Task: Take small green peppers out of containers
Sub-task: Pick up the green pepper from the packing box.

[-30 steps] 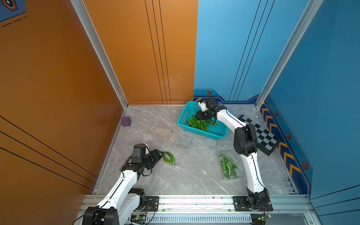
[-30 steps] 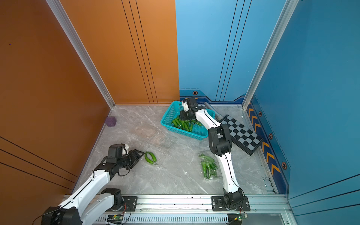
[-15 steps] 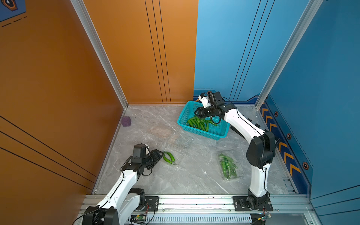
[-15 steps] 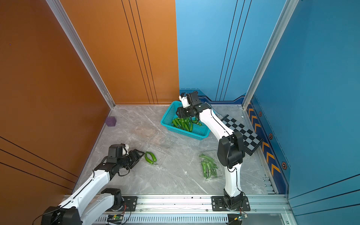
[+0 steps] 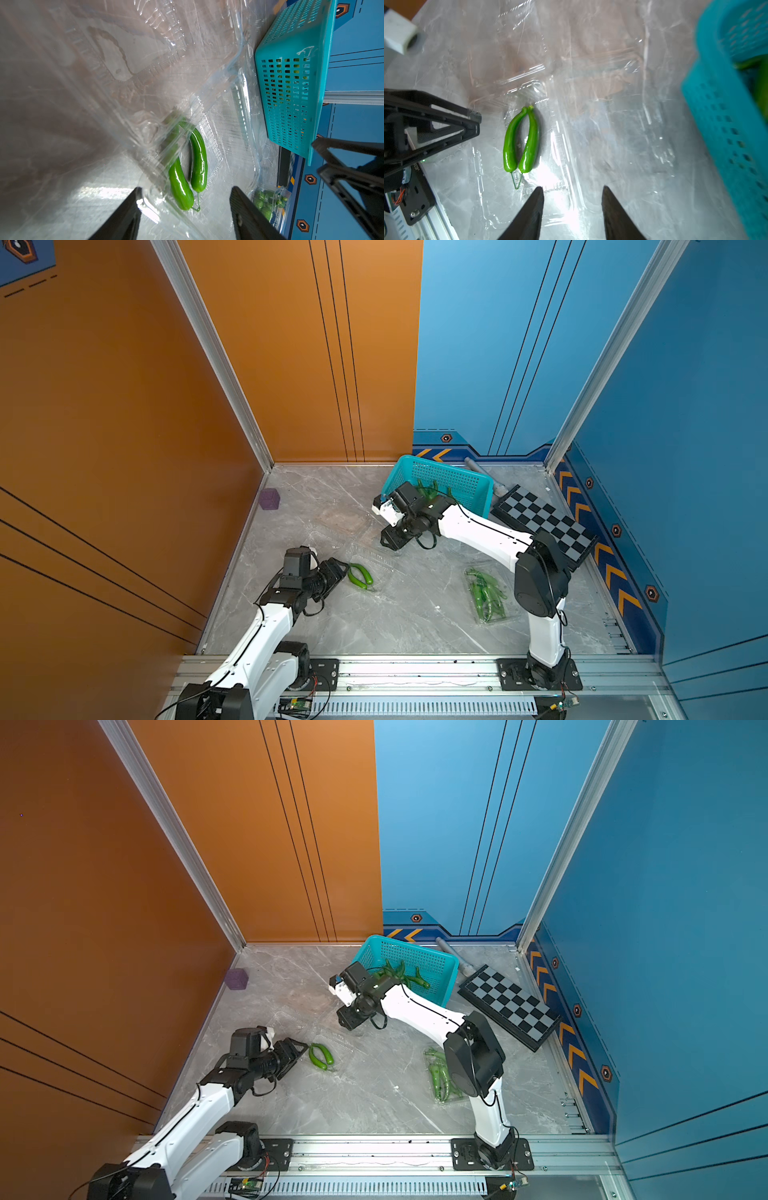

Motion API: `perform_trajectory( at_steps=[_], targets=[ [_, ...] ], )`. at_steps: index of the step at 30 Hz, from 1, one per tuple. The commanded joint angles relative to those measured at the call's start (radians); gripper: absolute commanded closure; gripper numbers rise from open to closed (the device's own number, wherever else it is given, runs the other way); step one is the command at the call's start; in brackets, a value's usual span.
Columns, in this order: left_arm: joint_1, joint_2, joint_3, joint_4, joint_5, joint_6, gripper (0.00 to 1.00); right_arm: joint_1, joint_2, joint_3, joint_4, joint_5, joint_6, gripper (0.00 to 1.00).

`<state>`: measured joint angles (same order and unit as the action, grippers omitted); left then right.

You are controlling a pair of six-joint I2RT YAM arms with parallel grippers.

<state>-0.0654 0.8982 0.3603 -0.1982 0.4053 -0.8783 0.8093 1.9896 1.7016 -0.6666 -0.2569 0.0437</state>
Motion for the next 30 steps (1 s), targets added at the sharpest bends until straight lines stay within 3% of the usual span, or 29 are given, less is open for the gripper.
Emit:
perform_trajectory(
  at_steps=[1,13,30],
  targets=[
    [0.009,-0.018,-0.016,0.000,0.008,0.022,0.31,0.014,0.027,0.003,-0.038,0.002,-0.003,0.53],
    [0.022,-0.028,-0.021,0.001,0.025,0.028,0.31,0.111,0.115,0.051,-0.041,-0.021,0.025,0.52],
    [0.032,-0.036,-0.036,0.043,0.042,0.024,0.31,0.143,0.250,0.145,-0.041,-0.024,0.054,0.56]
  ],
)
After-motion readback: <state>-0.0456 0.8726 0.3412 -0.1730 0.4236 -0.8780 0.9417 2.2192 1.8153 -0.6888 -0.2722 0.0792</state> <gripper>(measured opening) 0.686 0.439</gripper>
